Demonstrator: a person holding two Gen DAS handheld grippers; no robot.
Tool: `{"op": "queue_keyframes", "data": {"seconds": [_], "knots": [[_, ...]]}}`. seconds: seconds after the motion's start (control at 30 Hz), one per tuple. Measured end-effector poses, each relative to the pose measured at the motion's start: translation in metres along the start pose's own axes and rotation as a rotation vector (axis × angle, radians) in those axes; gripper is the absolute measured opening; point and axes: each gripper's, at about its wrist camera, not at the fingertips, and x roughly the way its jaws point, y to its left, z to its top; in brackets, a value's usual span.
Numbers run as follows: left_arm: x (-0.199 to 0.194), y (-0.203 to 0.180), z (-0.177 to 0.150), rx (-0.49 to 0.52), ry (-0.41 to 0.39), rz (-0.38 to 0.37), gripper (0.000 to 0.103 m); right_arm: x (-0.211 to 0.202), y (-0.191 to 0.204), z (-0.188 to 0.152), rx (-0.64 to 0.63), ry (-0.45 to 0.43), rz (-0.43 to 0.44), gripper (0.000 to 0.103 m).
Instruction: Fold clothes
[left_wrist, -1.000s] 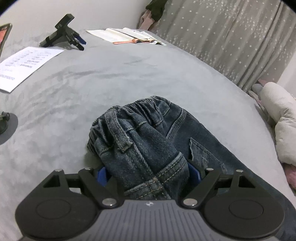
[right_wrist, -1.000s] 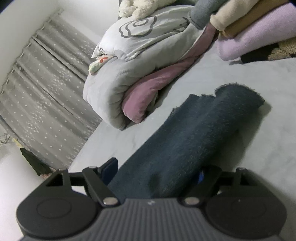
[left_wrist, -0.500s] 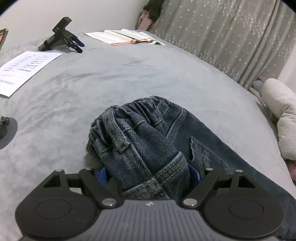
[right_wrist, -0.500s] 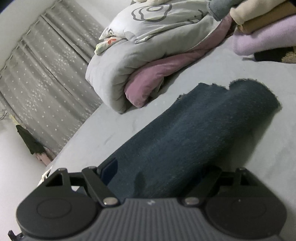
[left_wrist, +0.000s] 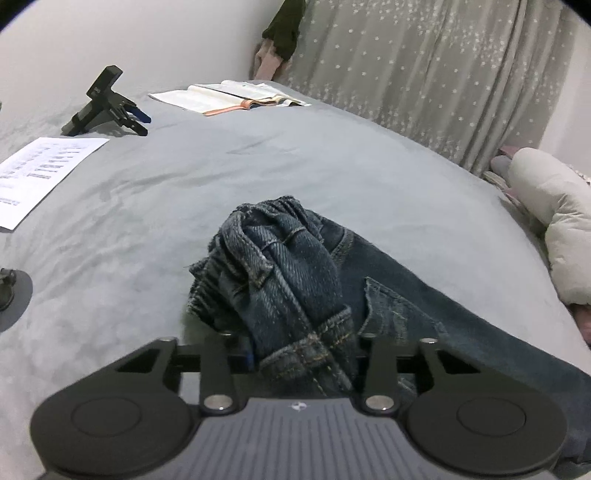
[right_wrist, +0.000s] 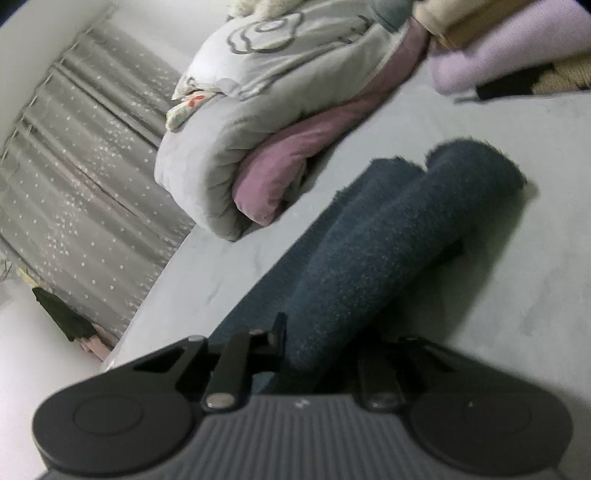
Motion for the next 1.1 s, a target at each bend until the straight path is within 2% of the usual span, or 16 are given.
{"op": "queue_keyframes", "data": {"seconds": [0.43,0.7,0.8,0.97,1.1], "knots": [[-0.025,0.015,0.018,-0.072,0.013,-0.116,0.022,-0.033,0.034,0.023,-0.117,-0.062,0.039,0.013],[-0.058,0.018,0.019,-0.041,0.005,-0.182,0.02,-0.073,0.045,0.039,-0.144,-0.113,0.057,0.013],[-0.075,0.024,0.01,-0.024,0.003,-0.192,0.02,-0.103,0.046,0.041,-0.16,-0.136,0.069,0.013],[-0.098,0.049,-0.033,0.02,0.065,-0.144,0.02,-0.146,0.016,0.021,-0.181,-0.042,-0.001,0.013],[-0.11,0.066,-0.069,0.029,0.099,-0.113,0.023,-0.166,-0.017,-0.003,-0.227,0.076,-0.103,0.013]]}}
